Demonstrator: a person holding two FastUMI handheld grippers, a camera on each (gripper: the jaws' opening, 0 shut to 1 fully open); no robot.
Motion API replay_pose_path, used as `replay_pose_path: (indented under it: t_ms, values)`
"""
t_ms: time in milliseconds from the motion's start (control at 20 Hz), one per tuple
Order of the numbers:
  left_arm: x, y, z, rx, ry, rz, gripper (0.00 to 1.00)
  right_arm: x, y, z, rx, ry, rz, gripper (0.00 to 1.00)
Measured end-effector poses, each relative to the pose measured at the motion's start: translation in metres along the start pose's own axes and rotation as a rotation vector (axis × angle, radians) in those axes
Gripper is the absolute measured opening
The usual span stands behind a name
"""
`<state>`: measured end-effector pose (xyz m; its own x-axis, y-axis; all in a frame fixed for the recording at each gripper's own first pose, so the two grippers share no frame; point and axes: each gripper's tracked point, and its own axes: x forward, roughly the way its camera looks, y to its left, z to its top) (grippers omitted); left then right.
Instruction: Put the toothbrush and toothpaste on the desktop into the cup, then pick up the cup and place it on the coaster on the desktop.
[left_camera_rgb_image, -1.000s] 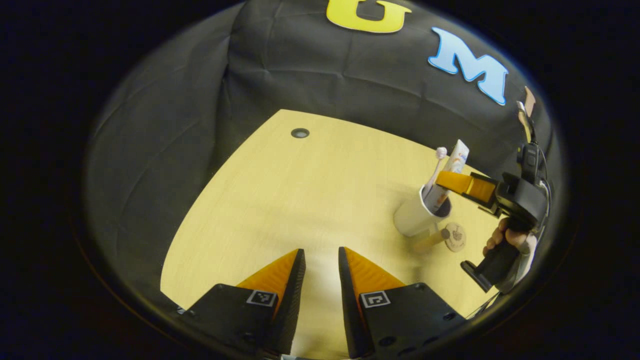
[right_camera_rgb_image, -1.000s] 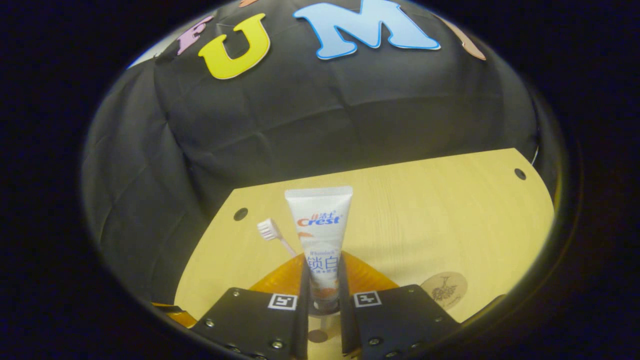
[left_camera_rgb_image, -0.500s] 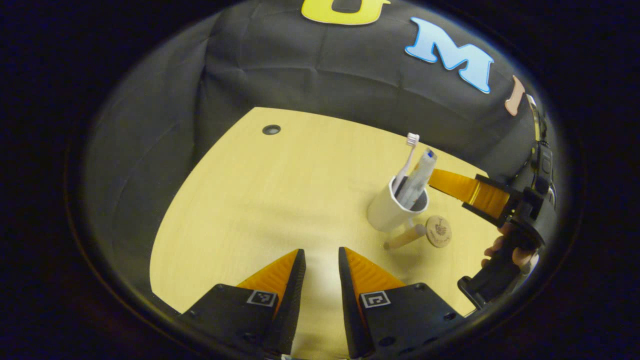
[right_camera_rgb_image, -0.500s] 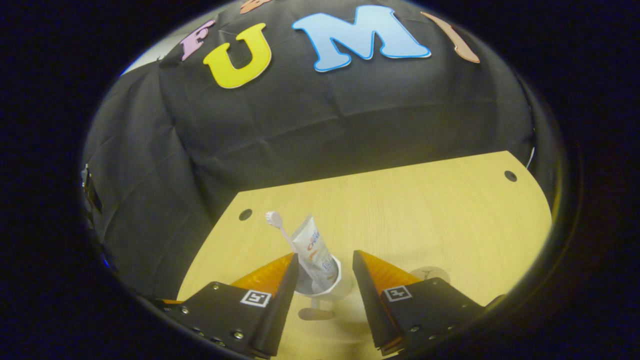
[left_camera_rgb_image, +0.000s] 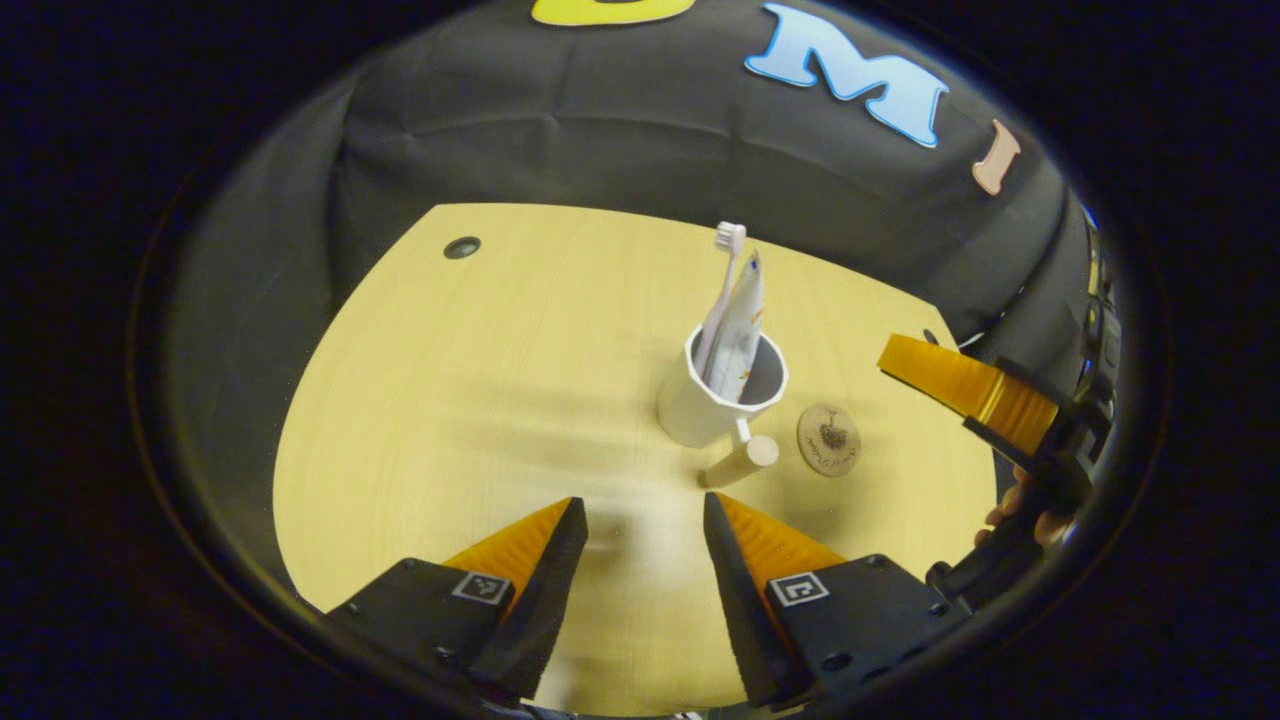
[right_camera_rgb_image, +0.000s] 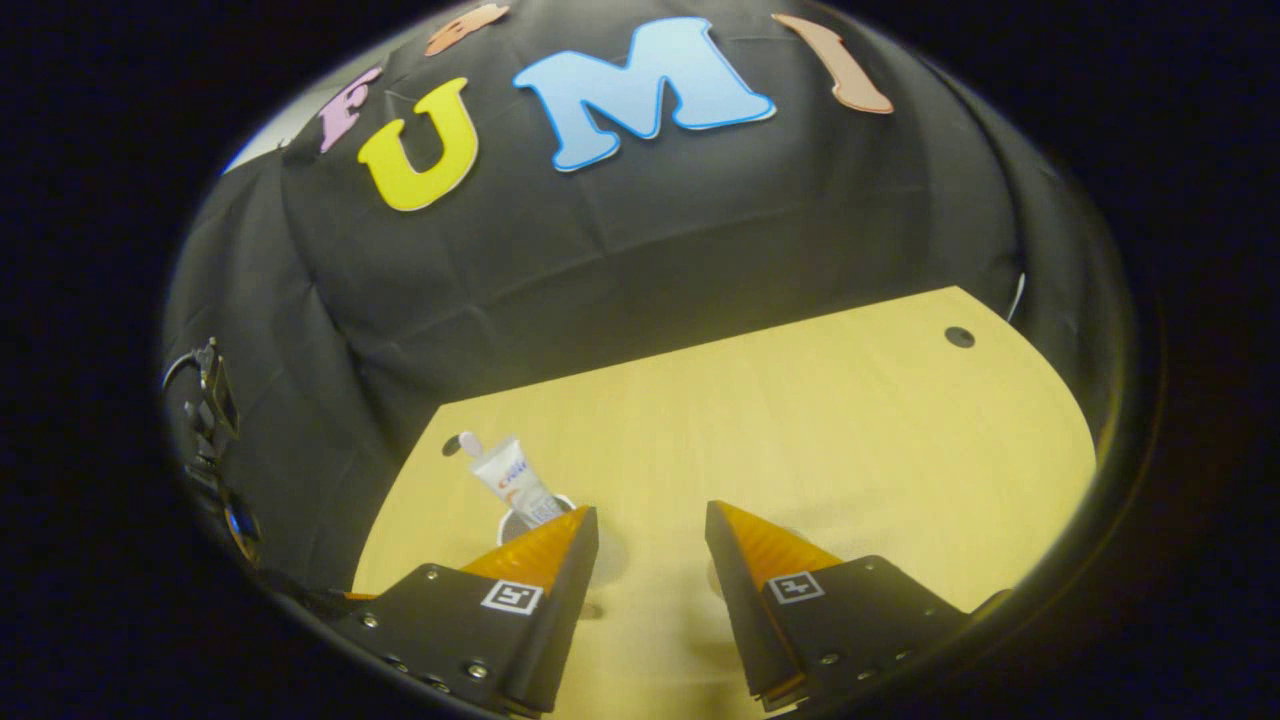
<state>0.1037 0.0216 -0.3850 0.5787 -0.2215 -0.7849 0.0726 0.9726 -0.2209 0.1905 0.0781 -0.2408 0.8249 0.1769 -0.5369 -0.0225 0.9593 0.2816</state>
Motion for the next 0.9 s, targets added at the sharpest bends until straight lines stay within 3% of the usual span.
replay_pose_path:
  t_ms: [200,500,900]
  values:
    - [0.007,-0.023,-0.004,0.028,0.051,-0.049,0.78,-0.013,-0.04,-0.012,0.056,0.011,-0.059,0.67]
    - [0.024,-0.048,0.002,0.069,0.093,-0.06,0.79,-0.032,-0.083,-0.022,0.13,0.007,-0.126,0.67]
    - [0.066,-0.055,0.01,0.105,0.137,0.001,0.79,-0.052,-0.127,-0.022,0.183,-0.003,-0.197,0.67]
